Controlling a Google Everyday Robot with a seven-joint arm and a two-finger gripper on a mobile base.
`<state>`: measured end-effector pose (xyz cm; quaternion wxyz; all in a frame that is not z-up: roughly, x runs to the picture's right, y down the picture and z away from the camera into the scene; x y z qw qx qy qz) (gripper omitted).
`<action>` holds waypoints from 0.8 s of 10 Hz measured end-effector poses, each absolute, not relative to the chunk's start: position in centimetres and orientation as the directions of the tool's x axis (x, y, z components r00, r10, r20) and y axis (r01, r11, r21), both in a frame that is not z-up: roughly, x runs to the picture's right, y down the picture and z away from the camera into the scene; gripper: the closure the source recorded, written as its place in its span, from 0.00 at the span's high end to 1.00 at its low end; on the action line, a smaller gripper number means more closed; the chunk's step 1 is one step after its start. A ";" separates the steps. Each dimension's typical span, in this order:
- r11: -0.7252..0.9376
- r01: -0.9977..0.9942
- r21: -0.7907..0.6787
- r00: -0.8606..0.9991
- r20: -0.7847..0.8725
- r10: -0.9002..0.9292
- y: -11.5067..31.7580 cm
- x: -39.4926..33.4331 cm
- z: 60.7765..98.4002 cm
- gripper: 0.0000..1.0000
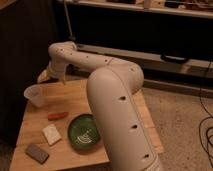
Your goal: Pick up the ceramic cup
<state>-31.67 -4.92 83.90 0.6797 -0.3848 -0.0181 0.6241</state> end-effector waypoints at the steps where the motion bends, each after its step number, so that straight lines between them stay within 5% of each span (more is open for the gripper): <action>1: -0.080 -0.831 -0.550 0.221 -0.459 0.860 -4.9 -31.8 84.1 0.80; 8: -0.089 -0.806 -0.585 0.256 -0.480 0.839 -4.1 -33.5 85.2 0.80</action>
